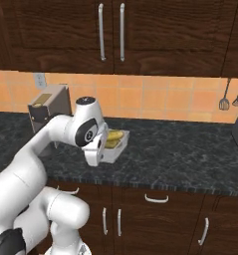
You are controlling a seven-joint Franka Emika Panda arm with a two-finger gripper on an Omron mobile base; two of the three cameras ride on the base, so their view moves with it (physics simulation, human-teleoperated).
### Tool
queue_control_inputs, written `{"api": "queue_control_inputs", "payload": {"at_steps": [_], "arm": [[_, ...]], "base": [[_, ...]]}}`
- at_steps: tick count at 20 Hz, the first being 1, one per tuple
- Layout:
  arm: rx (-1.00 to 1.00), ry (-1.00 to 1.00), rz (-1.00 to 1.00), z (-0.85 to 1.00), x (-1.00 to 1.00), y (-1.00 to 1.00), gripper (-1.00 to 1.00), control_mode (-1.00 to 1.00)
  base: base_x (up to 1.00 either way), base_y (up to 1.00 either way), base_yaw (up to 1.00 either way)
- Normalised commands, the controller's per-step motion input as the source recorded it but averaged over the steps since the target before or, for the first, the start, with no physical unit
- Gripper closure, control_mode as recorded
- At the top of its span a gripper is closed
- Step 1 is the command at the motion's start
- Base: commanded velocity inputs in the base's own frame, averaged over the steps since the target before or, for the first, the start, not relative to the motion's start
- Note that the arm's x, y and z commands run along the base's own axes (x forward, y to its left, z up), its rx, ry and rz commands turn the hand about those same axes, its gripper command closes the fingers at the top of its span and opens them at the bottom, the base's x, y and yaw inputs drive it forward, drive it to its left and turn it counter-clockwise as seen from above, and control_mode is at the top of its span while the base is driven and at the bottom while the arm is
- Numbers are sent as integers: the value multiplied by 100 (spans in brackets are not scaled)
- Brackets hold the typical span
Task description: Take the meat container that has the steak and place it on the second highest rack of the freezer. Then take the vegetable container that has the potato and cucumber and place it on the highest rack of the freezer.
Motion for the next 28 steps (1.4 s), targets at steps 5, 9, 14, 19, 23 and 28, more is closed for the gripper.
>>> {"api": "queue_control_inputs", "payload": {"at_steps": [5,9,14,19,23,28], "arm": [[5,0,17,33,-20,30,100,-100],[2,-1,0,32,-48,14,100,-100],[3,-8,-2,22,-17,14,100,-100],[0,-1,-6,13,-10,1,100,-100],[0,0,-9,7,-23,0,100,-100],[0,-1,-5,2,-16,0,100,100]], "base": [[0,0,0],[0,0,0],[0,0,0],[0,0,0],[0,0,0],[-1,0,-1]]}}
